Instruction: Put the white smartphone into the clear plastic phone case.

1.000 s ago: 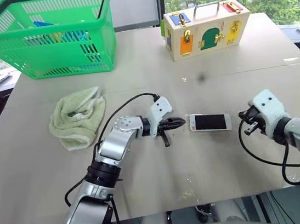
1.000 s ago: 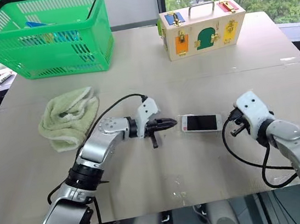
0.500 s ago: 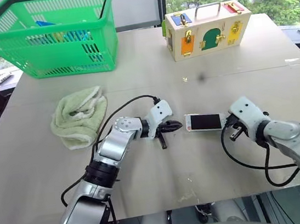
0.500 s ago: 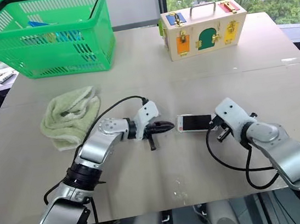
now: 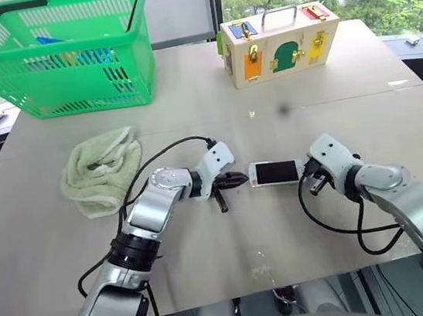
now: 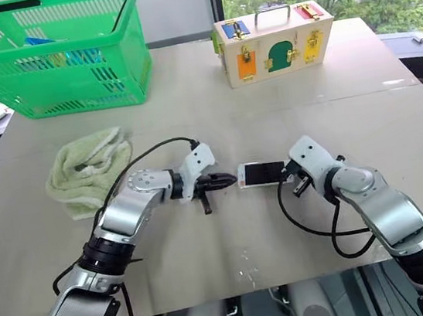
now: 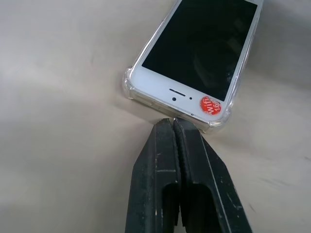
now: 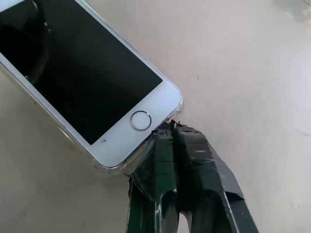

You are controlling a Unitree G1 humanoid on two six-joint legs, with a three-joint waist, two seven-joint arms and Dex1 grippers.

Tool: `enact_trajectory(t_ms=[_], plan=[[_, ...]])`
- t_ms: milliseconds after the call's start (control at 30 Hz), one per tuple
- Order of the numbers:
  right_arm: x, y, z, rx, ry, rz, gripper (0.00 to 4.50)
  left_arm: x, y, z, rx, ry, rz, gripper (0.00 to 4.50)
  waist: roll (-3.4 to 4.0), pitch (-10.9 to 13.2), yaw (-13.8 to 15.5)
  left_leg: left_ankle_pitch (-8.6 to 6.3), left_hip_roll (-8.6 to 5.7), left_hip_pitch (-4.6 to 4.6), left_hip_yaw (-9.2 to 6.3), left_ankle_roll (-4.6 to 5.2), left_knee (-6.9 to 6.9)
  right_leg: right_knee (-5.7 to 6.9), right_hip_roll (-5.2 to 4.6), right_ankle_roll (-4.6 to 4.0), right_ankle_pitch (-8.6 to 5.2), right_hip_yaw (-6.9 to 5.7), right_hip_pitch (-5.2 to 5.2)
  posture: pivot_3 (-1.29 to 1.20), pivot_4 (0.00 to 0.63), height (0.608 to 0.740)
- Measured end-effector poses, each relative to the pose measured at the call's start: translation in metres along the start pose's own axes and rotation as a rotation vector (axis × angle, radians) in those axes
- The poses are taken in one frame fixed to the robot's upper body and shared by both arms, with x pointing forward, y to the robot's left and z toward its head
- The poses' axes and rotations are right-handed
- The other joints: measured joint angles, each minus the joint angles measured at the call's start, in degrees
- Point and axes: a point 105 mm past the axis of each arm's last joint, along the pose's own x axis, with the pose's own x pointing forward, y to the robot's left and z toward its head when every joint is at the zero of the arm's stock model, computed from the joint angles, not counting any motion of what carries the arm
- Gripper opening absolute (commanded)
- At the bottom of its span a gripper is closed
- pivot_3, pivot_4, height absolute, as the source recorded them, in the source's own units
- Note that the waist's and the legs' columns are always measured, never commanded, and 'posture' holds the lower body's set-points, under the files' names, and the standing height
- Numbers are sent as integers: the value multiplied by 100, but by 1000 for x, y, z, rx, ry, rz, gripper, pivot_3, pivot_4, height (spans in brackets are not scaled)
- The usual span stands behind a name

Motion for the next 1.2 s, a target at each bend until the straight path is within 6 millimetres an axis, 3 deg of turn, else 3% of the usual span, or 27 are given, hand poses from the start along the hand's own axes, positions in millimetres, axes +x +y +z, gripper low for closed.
enact_trajectory(t_ms=[367,467,567,667,800,900,1200], plan=[[6,2,4,-49,-25,75,0,-12,-6,-7,-60,11,25,69,0,0,5,0,6,23,11,-1,-6,17,8,-15,-9,18,1,0,150,740],[0,0,2,-44,-35,92,0,-19,-5,-9,-94,-6,14,69,-3,3,18,-1,7,20,10,-1,-9,16,5,-16,-9,19,0,0,150,740],[-10,1,-2,15,-55,135,0,-40,9,-11,-151,-30,37,69,-3,8,43,-1,7,18,8,-1,-14,12,1,-18,-11,16,-1,0,150,740],[-21,-11,-1,70,-87,119,0,-50,11,-4,-192,-81,1,69,-3,13,72,-1,-2,14,11,-1,-12,9,-17,-17,-11,5,0,0,150,740],[-31,-15,11,108,-164,142,0,-40,-1,11,-210,-153,-98,69,-8,15,107,0,-11,-3,13,-1,1,-4,-32,-15,-10,3,1,0,150,740],[-26,-3,27,133,-232,209,0,-13,-17,24,-170,-181,-180,69,-11,17,117,0,-16,-10,10,0,4,-5,-32,-13,-9,8,0,0,150,740],[-1,13,14,98,-121,291,0,20,-26,20,-126,-136,-194,69,-12,18,102,0,-17,-16,-5,0,4,1,-20,-14,-9,10,-6,0,150,740]])
